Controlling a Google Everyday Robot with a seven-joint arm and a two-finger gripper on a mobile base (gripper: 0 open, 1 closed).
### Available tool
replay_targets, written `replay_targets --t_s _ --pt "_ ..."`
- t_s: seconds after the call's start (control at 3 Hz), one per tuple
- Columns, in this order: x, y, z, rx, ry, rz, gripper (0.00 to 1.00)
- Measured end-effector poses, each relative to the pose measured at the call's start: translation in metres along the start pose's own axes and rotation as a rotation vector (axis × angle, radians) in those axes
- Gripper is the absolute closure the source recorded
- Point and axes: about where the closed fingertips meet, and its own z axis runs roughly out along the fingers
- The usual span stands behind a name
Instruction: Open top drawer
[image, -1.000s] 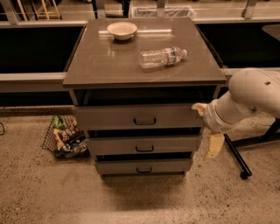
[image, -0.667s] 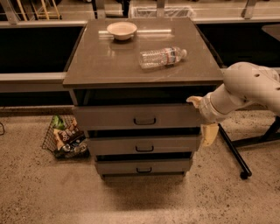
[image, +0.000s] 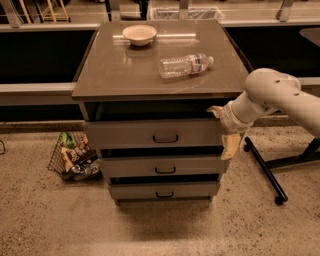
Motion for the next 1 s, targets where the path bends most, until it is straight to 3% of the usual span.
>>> replay_targets --t_s 0.33,0.67,1.0 --pt "0.001 -0.010 0.023 -0.027 -0.014 0.020 0.00" --pt "-0.002 -0.014 0.041 -0.045 -0.031 0.025 0.16" --pt "-0.007 -0.005 0.044 -0.046 -0.038 0.027 0.39"
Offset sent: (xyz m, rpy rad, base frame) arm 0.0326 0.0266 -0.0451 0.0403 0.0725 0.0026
